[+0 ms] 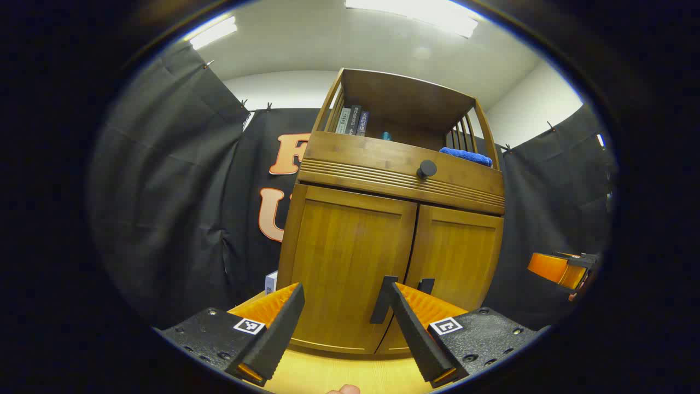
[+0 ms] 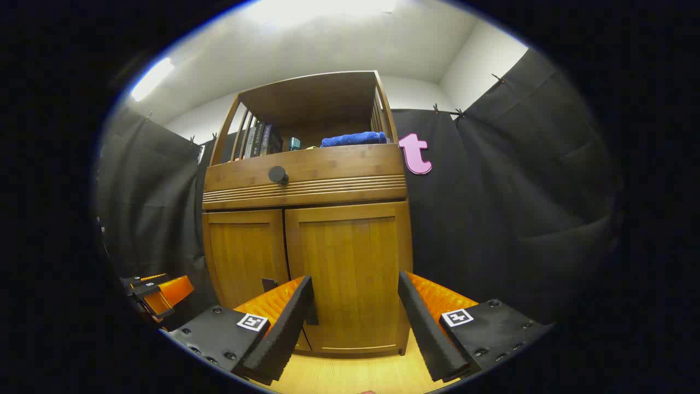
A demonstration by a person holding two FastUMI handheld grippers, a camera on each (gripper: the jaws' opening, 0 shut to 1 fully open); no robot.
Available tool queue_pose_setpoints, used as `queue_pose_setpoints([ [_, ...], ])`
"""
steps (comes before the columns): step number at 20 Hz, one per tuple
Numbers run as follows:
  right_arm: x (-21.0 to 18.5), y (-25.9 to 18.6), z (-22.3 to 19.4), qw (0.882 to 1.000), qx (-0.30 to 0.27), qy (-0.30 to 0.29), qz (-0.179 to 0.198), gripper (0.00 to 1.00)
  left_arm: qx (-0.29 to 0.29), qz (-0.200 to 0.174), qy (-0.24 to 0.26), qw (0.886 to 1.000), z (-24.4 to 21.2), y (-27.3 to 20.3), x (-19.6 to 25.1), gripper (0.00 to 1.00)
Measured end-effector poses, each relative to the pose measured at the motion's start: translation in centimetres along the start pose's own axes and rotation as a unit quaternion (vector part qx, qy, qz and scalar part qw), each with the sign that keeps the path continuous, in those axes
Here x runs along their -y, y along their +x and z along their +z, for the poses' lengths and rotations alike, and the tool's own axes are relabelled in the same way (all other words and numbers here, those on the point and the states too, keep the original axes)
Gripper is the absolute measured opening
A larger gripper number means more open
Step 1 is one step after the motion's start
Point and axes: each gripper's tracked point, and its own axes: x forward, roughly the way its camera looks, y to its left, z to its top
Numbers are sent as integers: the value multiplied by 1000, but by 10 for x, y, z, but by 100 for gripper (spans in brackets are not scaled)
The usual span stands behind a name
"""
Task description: Open the right door of the double-door shoe cabinet with the right hand, and open the left door with the left hand.
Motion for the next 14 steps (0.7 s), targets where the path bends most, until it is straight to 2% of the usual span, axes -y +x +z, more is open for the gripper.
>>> queue_pose_setpoints([
  [2,7,1,-5,1000,-3,1,-10,100,4,0,-4,1000,1,2,-1,92],
  [3,11,2,-7,1000,-5,-2,-15,100,3,-5,-5,1000,1,3,1,98],
  [4,14,2,-7,1000,-3,-6,-21,100,5,-7,-4,1000,2,5,2,92],
  [9,16,3,-10,1000,-6,0,-25,99,12,-14,3,1000,5,9,6,95],
  [10,16,3,-11,1000,-6,0,-26,93,14,-15,3,1000,7,9,6,95],
  [14,13,-1,-9,1000,-4,1,-24,93,17,-15,3,1000,8,5,6,95],
])
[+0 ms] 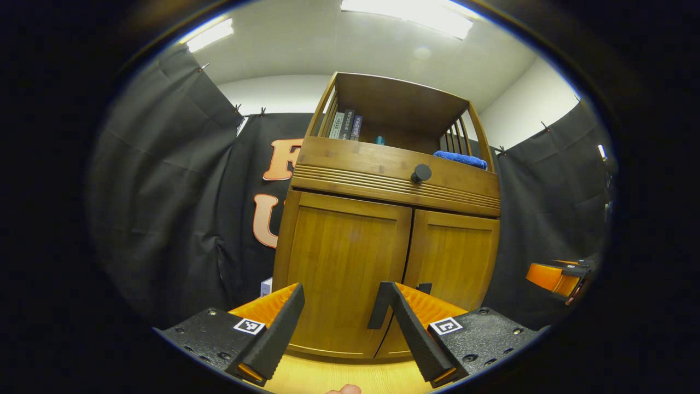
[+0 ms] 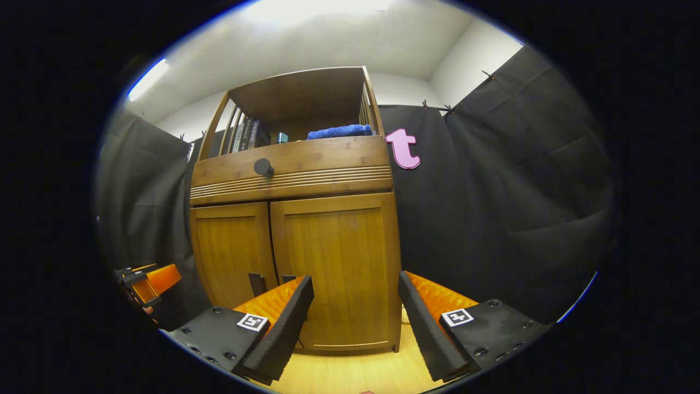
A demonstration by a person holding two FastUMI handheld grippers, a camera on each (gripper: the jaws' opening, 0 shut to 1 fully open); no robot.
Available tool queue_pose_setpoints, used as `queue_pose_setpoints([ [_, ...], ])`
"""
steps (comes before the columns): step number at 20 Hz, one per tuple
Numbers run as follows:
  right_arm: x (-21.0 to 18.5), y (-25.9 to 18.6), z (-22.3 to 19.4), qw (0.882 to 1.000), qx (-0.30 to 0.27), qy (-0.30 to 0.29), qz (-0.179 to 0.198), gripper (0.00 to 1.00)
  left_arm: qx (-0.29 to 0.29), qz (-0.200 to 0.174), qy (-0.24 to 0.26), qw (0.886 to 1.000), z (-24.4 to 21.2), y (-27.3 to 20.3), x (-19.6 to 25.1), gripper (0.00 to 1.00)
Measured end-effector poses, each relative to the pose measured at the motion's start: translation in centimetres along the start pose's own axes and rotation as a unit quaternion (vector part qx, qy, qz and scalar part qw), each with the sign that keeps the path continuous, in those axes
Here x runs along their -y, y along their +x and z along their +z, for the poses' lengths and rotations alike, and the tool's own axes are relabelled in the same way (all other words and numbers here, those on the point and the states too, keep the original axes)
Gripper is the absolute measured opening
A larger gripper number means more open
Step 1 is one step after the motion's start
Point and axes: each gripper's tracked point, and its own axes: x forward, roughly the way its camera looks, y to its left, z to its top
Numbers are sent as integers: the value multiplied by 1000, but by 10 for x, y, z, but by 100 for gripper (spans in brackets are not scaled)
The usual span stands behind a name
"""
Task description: Open the right door of the double-door shoe cabinet with the right hand, and open the left door with the left hand.
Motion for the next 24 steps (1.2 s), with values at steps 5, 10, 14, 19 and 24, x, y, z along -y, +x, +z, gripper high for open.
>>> queue_pose_setpoints([
  [5,-4,-4,4,1000,6,-1,2,94,0,8,-4,1000,1,-5,-6,95],
  [10,-9,-3,6,1000,10,-5,9,99,0,16,-2,1000,2,-5,-13,94],
  [14,-14,4,5,1000,11,-11,14,99,0,19,-1,1000,2,-5,-15,95],
  [19,-34,24,11,999,16,-6,38,99,0,24,3,1000,2,-3,-21,94],
  [24,-61,66,19,997,39,-33,63,99,-3,33,-5,999,1,-3,-31,94],
])
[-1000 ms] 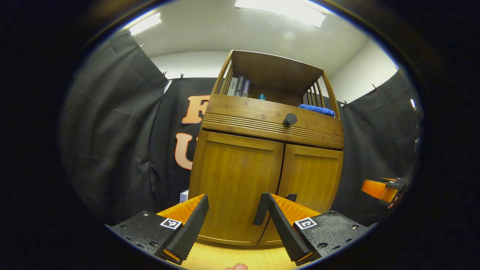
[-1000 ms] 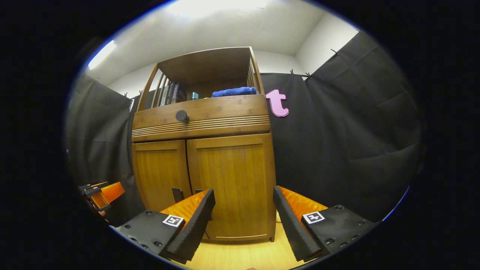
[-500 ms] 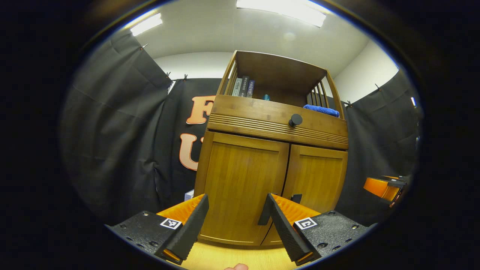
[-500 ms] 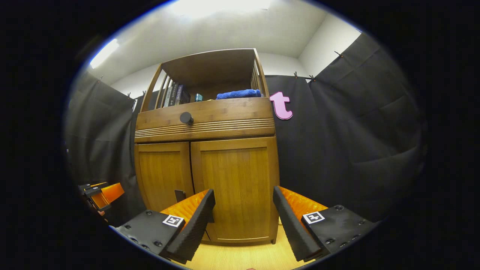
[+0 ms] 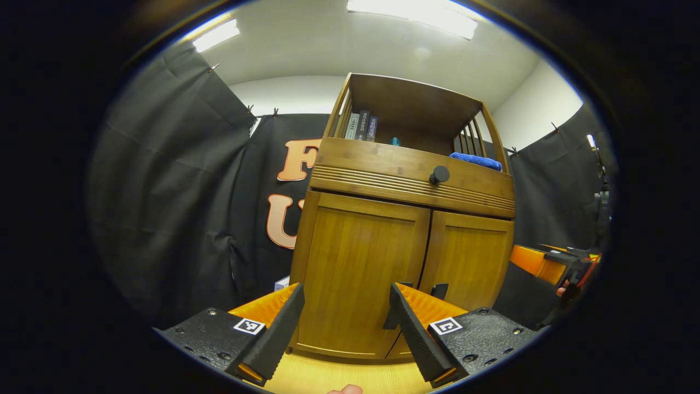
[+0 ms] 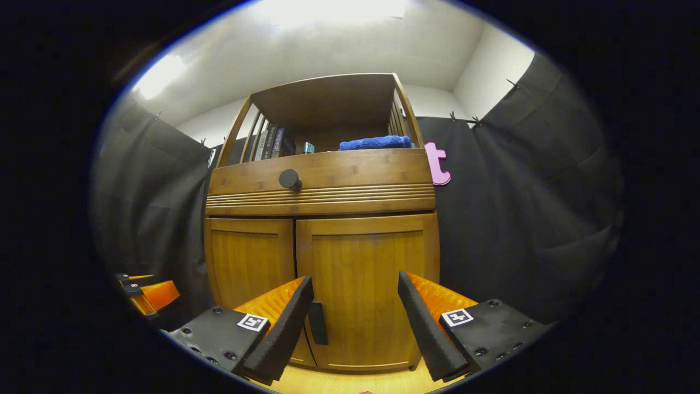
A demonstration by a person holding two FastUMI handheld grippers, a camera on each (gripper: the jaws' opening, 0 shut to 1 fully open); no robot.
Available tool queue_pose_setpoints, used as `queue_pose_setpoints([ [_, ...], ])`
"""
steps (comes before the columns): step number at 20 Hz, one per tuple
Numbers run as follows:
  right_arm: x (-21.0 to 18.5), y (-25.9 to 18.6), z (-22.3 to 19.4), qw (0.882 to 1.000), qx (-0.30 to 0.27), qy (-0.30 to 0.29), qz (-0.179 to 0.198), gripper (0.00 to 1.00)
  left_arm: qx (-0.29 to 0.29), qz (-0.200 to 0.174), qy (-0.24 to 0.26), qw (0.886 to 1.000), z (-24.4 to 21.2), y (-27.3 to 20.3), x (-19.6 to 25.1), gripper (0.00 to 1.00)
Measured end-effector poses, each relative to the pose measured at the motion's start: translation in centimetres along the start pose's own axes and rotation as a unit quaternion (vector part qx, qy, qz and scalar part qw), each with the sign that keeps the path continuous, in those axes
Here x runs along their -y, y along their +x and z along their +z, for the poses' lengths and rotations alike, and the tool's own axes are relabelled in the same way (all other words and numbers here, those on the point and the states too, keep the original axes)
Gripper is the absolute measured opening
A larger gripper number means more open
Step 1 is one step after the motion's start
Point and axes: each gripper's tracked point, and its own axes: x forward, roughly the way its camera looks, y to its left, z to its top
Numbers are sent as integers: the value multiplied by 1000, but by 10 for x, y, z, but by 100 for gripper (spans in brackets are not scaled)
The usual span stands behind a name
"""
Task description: Open the right door of the double-door shoe cabinet with the right hand, and open the left door with the left hand.
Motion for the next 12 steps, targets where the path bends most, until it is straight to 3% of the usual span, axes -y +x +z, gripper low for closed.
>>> queue_pose_setpoints([
  [1,-5,9,-2,1000,-1,-5,5,93,0,1,-2,1000,0,-1,-2,95],
  [2,-13,19,-4,1000,1,-4,14,99,1,3,-1,1000,1,0,-4,95],
  [4,-35,39,-13,999,1,4,33,100,6,12,6,1000,4,-1,-11,91],
  [5,-45,47,-23,999,-3,4,40,94,9,16,6,1000,7,-1,-14,91],
  [6,-53,56,-33,999,-7,1,45,97,12,18,7,1000,9,-2,-15,91],
  [7,-58,65,-45,999,-16,-5,44,100,14,20,9,1000,12,-3,-17,91],
  [8,-60,74,-58,999,-27,-8,42,94,15,22,12,1000,11,-5,-18,91],
  [11,-66,87,-94,998,-55,8,38,97,17,29,20,999,13,-10,-22,94],
  [12,-65,90,-104,998,-60,14,33,94,15,30,22,999,12,-12,-23,94],
])
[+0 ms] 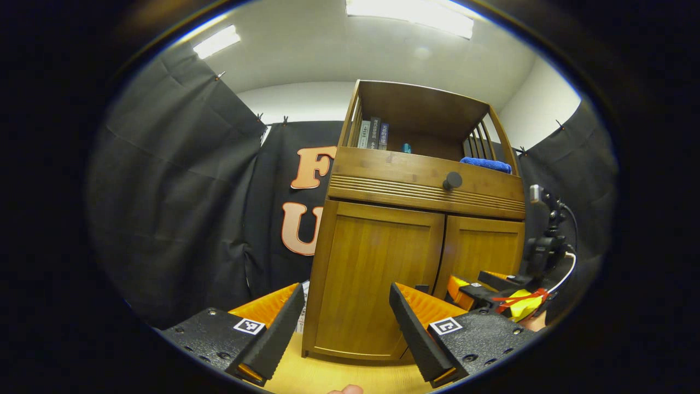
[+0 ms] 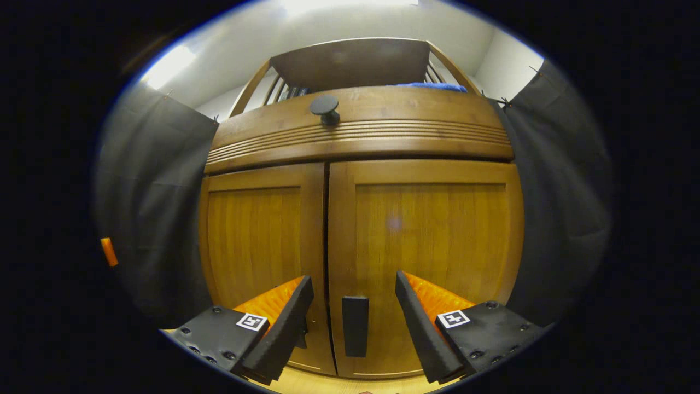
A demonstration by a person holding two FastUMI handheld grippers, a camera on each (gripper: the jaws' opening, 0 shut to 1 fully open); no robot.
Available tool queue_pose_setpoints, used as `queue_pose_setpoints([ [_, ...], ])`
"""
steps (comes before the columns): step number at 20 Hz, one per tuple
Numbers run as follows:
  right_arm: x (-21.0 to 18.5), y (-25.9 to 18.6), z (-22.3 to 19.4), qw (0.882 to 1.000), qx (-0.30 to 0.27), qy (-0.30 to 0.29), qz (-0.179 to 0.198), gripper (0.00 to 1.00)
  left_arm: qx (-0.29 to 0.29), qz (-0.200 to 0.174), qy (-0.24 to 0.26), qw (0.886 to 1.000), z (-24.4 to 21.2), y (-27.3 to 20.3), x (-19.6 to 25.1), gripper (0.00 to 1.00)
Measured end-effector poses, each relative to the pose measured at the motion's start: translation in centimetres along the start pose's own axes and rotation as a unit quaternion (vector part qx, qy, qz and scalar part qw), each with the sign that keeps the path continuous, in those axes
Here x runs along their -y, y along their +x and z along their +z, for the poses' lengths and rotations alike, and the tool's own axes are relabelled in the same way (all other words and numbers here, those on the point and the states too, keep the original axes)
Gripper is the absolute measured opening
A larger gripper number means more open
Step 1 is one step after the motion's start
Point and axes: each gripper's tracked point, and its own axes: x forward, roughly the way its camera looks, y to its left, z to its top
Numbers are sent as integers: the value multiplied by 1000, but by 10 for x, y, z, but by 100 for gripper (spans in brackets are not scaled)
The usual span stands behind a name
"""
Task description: Open the right door of the double-door shoe cabinet with the right hand, and open the left door with the left hand.
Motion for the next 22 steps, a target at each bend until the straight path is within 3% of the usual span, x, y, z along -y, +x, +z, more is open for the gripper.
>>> queue_pose_setpoints([
  [3,4,9,-22,1000,-9,2,-13,98,-1,5,7,1000,0,-3,-6,98],
  [4,6,12,-26,1000,-11,-1,-17,94,-1,5,8,1000,0,-4,-7,98],
  [5,8,14,-31,1000,-14,-1,-19,98,-2,4,8,1000,0,-3,-8,98],
  [6,10,16,-36,1000,-18,0,-22,94,-3,3,8,1000,-1,-4,-8,95],
  [7,11,19,-41,999,-23,0,-25,98,-3,1,7,1000,-3,-4,-7,95],
  [11,17,30,-63,998,-46,3,-40,94,-1,-11,1,1000,-5,-1,-3,91],
  [14,24,36,-77,996,-67,9,-52,100,-5,-23,-3,1000,-10,5,-3,94],
  [15,25,39,-83,996,-76,14,-50,87,-8,-25,-3,1000,-12,7,-4,95],
  [16,22,37,-83,996,-75,26,-41,84,-10,-27,-2,1000,-14,10,-5,91],
  [17,23,36,-84,996,-70,27,-42,84,-11,-29,0,1000,-15,13,-5,92],
  [18,24,34,-84,997,-70,21,-39,77,-11,-31,3,999,-16,16,-4,95],
  [21,20,36,-83,997,-71,14,-28,80,1,-38,8,999,-10,20,0,94],
  [22,17,37,-86,996,-82,14,-22,74,5,-44,8,999,-9,21,5,94],
])
